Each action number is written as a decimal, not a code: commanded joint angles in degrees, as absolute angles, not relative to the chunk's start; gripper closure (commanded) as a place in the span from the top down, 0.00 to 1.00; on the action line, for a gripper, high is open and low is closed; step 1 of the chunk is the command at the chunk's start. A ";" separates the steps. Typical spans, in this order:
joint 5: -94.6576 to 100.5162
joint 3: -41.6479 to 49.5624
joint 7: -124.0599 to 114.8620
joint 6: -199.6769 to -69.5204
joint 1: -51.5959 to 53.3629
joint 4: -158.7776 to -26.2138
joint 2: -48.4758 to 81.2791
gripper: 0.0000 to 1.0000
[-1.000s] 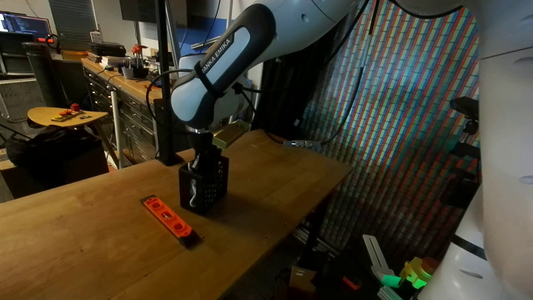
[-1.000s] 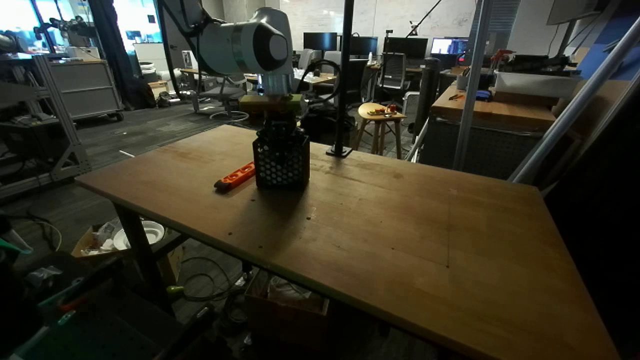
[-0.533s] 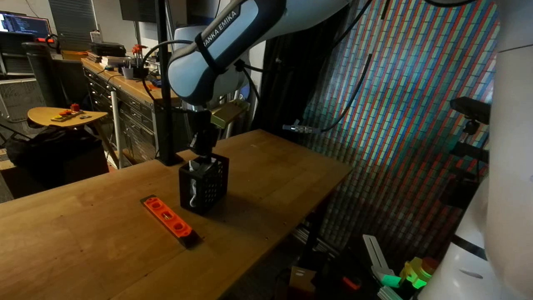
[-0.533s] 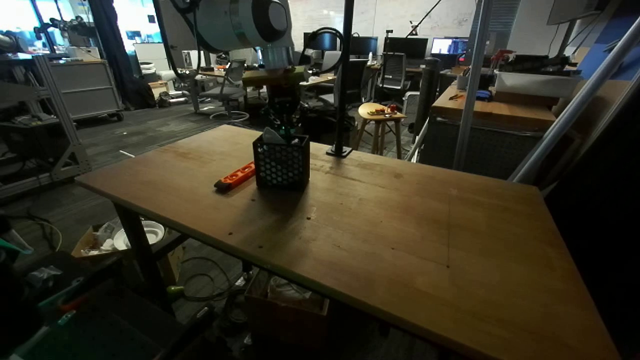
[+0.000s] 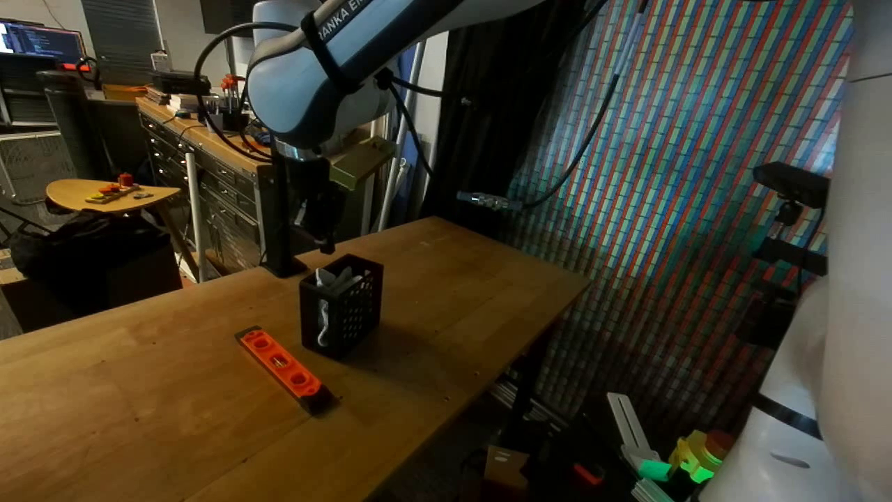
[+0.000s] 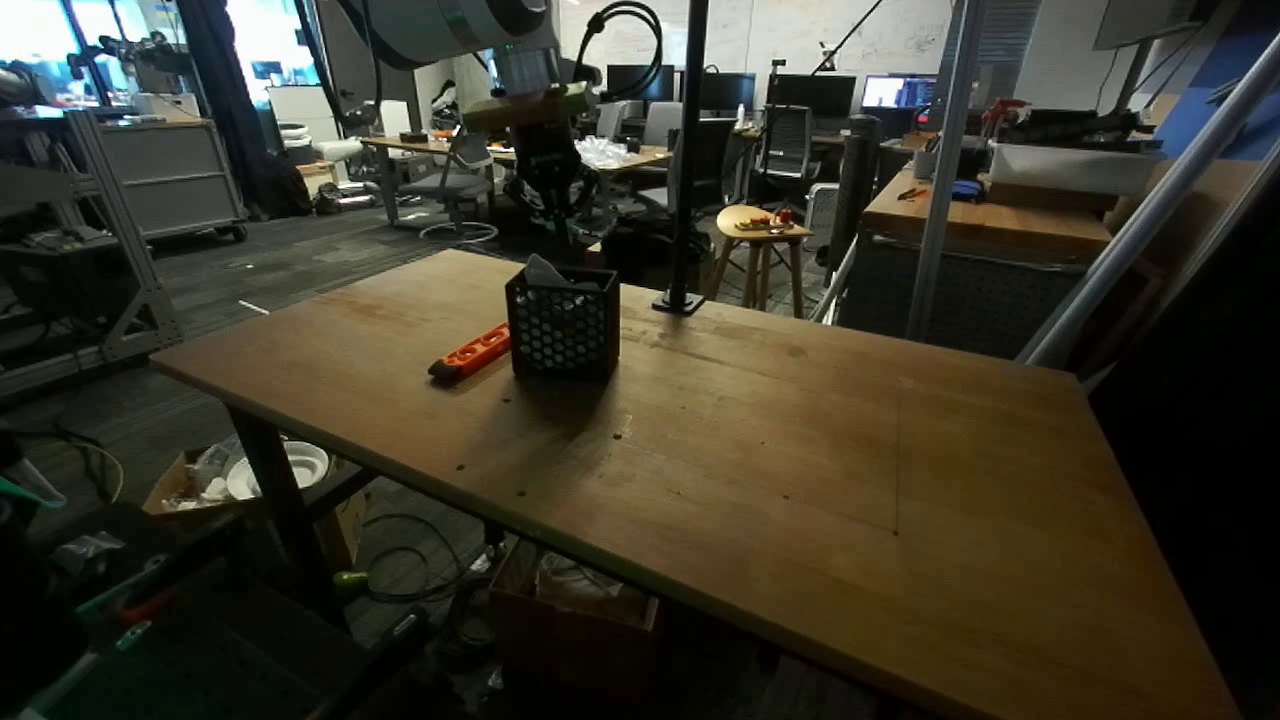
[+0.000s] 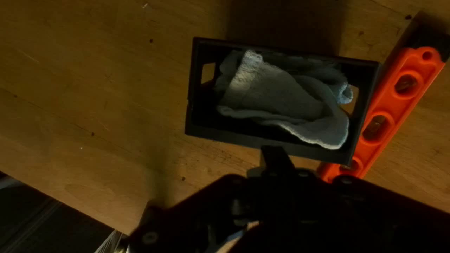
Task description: Put the white towel in the black basket.
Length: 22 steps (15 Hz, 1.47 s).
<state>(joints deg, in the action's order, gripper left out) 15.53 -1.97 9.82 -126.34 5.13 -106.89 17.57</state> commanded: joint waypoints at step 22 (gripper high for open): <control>16.70 -3.74 4.75 -128.04 7.43 -109.82 16.64 0.03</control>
